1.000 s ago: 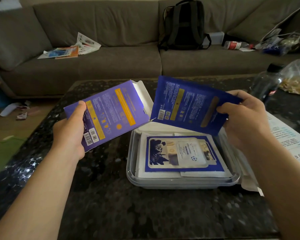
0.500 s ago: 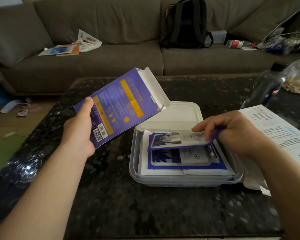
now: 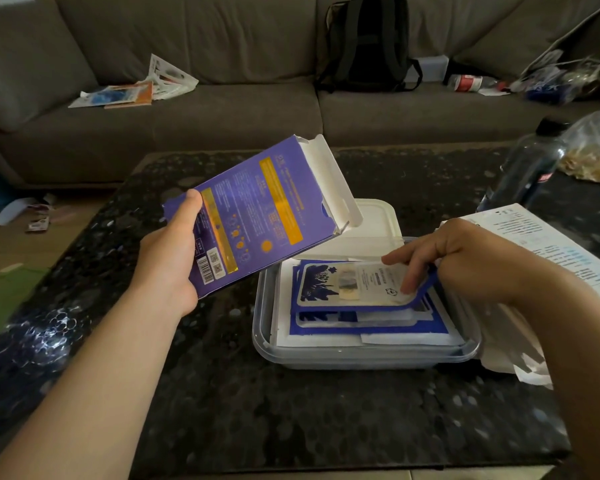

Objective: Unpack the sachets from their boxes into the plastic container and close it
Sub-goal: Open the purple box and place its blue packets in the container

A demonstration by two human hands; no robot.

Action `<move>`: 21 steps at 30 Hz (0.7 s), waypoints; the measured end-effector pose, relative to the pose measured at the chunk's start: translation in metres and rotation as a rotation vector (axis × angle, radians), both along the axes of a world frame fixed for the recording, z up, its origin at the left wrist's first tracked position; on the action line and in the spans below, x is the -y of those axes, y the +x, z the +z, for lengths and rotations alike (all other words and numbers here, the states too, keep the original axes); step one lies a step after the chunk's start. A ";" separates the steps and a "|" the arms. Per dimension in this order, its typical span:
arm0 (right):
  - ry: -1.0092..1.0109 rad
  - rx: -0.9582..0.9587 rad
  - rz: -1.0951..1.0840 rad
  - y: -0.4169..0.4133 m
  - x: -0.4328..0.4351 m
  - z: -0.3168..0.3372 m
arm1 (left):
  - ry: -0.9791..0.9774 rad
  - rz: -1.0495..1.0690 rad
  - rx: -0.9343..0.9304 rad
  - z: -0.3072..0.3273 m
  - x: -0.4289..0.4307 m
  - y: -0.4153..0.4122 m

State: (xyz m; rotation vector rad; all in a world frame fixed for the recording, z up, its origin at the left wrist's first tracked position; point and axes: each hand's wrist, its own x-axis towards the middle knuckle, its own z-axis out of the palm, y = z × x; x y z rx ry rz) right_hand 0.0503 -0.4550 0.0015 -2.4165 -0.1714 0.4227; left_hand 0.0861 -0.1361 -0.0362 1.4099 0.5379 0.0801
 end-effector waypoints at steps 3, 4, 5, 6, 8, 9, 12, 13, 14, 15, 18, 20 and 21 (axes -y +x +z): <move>-0.020 -0.045 0.000 0.000 -0.001 0.002 | -0.003 -0.005 0.008 0.000 0.002 -0.001; -0.034 -0.059 -0.011 0.000 -0.002 0.002 | 0.000 -0.007 0.012 0.000 0.002 -0.002; -0.056 -0.063 -0.027 0.000 -0.004 0.002 | 0.000 -0.014 0.013 0.000 0.003 -0.002; -0.084 -0.057 -0.031 0.001 -0.008 0.002 | 0.001 -0.020 0.011 0.000 0.003 -0.002; -0.179 0.017 -0.016 -0.001 -0.021 -0.001 | 0.007 -0.027 0.006 0.000 0.005 -0.002; -0.230 0.047 -0.006 -0.003 -0.029 -0.005 | 0.008 -0.030 0.006 -0.001 0.005 -0.001; -0.335 0.012 0.122 -0.005 -0.050 -0.027 | 0.017 -0.045 0.005 -0.001 0.007 -0.001; -0.397 0.009 0.203 -0.004 -0.055 -0.034 | 0.022 -0.046 0.005 -0.001 0.007 -0.001; -0.452 0.017 0.266 -0.003 -0.057 -0.041 | 0.026 -0.046 0.005 -0.001 0.008 -0.002; -0.485 0.020 0.293 -0.001 -0.057 -0.047 | 0.029 -0.047 0.004 -0.001 0.008 -0.003; -0.472 0.010 0.306 0.001 -0.052 -0.053 | 0.033 -0.055 0.005 0.001 0.009 -0.004; -0.467 0.005 0.327 0.000 -0.051 -0.053 | 0.039 -0.057 0.013 0.001 0.010 -0.005; -0.477 -0.009 0.327 -0.001 -0.050 -0.052 | 0.040 -0.058 0.014 0.002 0.011 -0.005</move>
